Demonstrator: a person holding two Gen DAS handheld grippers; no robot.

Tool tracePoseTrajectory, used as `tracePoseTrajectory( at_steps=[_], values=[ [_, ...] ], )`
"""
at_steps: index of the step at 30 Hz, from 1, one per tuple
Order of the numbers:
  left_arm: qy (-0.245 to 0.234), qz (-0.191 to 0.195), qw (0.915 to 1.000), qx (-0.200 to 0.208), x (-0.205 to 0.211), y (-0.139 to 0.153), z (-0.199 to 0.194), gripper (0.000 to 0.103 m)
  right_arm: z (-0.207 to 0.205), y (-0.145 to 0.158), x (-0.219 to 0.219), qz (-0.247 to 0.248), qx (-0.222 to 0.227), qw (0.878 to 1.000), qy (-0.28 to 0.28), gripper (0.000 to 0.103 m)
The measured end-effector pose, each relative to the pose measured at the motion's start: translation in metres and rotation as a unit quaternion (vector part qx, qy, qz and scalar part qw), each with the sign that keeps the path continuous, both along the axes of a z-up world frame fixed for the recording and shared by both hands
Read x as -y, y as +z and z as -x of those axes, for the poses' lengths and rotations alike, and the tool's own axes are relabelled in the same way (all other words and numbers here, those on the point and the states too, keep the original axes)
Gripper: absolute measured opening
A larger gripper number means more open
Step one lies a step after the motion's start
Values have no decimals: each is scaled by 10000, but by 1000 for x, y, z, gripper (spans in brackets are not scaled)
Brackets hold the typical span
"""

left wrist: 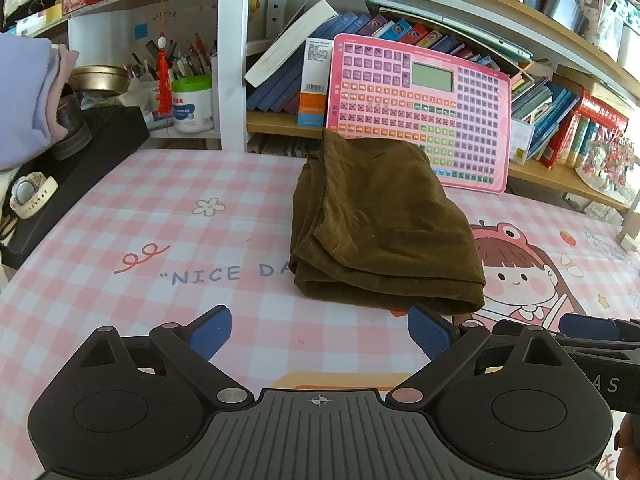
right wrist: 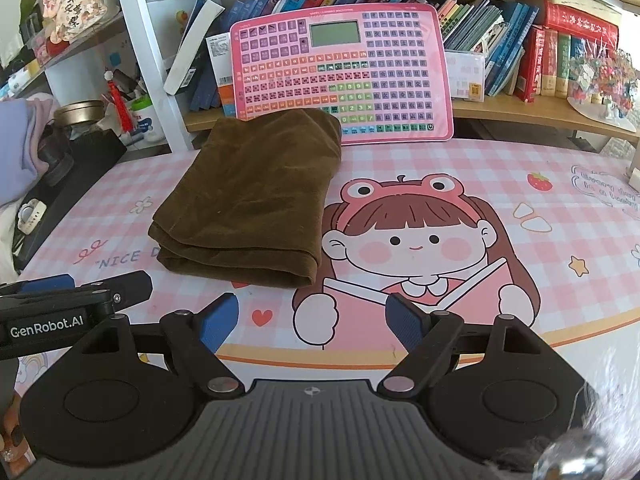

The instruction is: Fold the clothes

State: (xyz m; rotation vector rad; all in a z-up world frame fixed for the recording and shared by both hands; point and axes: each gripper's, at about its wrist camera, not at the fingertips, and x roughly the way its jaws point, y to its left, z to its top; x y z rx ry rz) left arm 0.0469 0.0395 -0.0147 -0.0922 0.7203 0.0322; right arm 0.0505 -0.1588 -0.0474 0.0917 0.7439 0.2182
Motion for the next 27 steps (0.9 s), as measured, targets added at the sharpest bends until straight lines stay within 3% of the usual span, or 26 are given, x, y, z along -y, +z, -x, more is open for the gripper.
tracePoseTrajectory(
  at_steps=[23, 27],
  values=[
    [61, -47, 10000, -41, 1, 0, -3, 100, -5, -3, 2, 9, -72, 10000, -13, 80],
    [0, 140, 9999, 26, 0, 1, -1, 101, -5, -4, 3, 11, -86, 10000, -34, 80]
  ],
)
